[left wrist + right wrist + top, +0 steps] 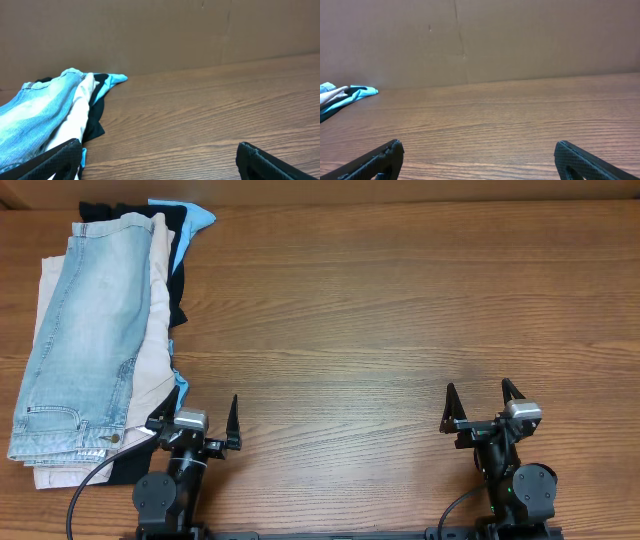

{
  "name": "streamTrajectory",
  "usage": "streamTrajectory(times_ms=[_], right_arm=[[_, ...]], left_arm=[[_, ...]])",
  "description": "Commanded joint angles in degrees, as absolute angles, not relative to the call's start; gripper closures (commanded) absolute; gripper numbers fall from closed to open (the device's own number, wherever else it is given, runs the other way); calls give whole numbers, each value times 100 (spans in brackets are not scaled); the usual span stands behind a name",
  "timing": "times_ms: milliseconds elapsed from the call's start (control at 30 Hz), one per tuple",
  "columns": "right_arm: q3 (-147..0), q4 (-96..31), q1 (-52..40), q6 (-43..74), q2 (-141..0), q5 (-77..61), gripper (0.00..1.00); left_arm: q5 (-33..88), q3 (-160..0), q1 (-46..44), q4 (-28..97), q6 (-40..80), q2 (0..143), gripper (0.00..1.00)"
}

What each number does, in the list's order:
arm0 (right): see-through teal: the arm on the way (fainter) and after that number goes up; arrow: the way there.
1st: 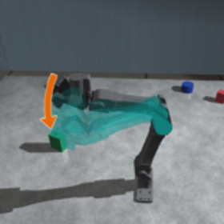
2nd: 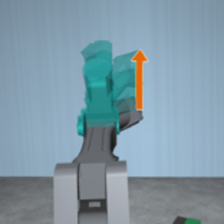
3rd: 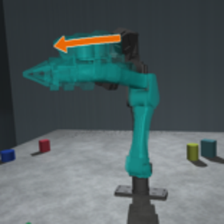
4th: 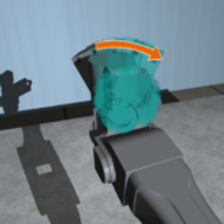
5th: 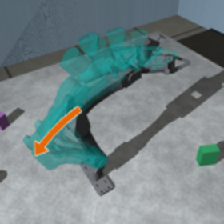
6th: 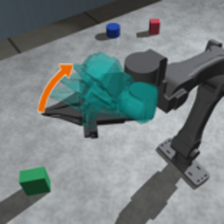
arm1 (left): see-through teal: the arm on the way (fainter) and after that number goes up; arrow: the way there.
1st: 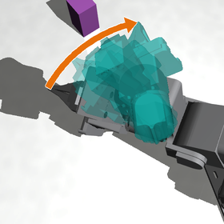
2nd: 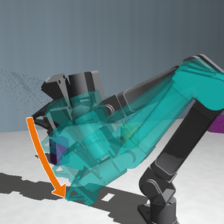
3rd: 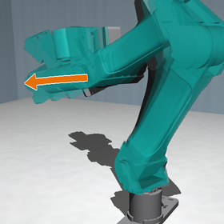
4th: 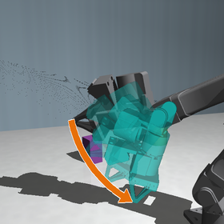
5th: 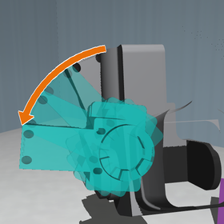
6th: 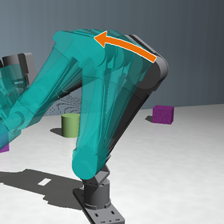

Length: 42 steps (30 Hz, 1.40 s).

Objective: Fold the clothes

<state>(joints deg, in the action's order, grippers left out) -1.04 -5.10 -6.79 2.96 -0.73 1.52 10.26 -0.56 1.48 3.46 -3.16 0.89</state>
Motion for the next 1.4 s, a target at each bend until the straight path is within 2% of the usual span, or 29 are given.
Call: streamTrajectory(times_ms=[0, 1367], right_arm=[[-47, -467, -703, 294, -16, 187, 0], [-47, -438, -703, 165, -16, 336, 0]], left_arm=[[965, -27, 115, 357, -386, 25, 0], [1011, -27, 115, 331, -386, 25, 0]])
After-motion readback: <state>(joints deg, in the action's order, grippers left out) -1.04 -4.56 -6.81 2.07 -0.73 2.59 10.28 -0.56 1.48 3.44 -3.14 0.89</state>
